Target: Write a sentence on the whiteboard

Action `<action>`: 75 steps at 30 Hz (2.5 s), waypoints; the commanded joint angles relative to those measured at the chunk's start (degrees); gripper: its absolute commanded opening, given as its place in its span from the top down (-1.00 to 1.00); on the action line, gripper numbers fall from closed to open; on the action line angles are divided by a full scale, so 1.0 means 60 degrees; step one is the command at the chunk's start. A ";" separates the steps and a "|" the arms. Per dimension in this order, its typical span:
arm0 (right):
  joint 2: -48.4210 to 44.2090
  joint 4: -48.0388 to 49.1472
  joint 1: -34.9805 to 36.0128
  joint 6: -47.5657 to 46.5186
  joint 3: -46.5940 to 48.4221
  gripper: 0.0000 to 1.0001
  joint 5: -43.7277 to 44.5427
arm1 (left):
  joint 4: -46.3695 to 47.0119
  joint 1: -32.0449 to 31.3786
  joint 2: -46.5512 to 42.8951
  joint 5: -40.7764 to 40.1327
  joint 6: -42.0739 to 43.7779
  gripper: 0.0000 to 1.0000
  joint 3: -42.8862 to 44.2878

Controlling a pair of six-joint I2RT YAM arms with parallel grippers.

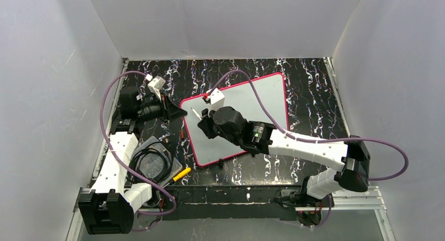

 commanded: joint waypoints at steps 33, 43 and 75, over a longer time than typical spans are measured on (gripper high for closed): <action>0.1213 -0.1930 0.0075 0.0807 0.1282 0.97 0.0026 | -0.0375 -0.0457 -0.0601 -0.0247 0.1048 1.00 -0.0101; 0.1200 -0.2223 0.0140 0.1081 0.1051 0.97 -0.0266 | -0.0405 -0.0458 -0.0660 -0.0340 0.1063 1.00 -0.0101; 0.1052 -0.0382 0.0325 -0.0165 0.1453 0.97 0.1179 | -0.0478 -0.0514 -0.0630 -0.0378 0.1162 1.00 -0.0116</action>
